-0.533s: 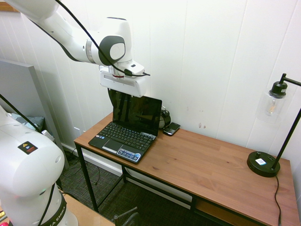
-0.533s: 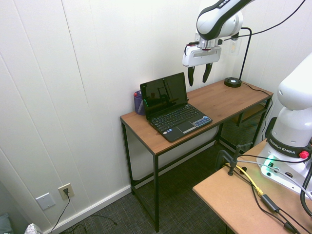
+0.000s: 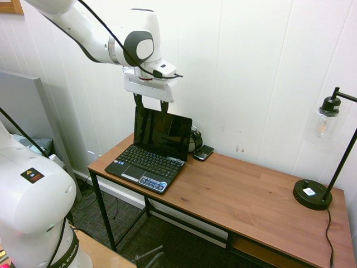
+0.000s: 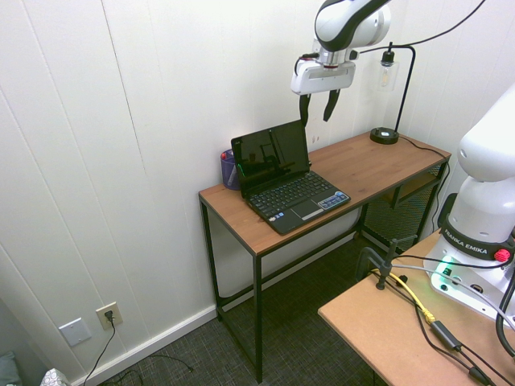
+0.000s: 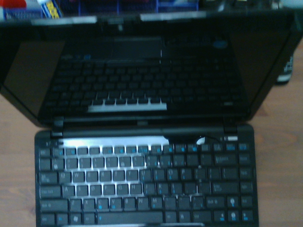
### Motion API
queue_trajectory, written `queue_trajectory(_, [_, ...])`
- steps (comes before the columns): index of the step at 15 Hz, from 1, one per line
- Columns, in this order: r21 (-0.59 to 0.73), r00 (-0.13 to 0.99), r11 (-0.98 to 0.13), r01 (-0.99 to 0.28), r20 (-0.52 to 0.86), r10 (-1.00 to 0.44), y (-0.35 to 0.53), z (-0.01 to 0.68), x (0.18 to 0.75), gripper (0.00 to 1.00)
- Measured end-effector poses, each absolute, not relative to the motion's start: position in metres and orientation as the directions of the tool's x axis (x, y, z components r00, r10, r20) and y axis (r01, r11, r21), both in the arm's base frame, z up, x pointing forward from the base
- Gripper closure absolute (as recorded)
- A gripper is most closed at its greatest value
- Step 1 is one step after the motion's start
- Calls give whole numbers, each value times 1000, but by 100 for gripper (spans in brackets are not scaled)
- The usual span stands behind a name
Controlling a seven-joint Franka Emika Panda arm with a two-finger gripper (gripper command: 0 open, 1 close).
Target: Close the laptop lid
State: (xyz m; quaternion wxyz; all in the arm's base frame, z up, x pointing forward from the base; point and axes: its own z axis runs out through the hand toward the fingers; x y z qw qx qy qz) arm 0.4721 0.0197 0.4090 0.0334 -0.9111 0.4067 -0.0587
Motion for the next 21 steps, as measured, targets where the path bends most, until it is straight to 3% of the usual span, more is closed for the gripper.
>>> queue_trajectory(8, [-112,672,-678,-727,91,-735,64,413,605,0])
queue_trajectory(9, [-110,675,-680,-725,87,-733,69,407,615,100])
queue_trajectory(21, [-62,661,-662,-747,37,-750,86,348,658,100])
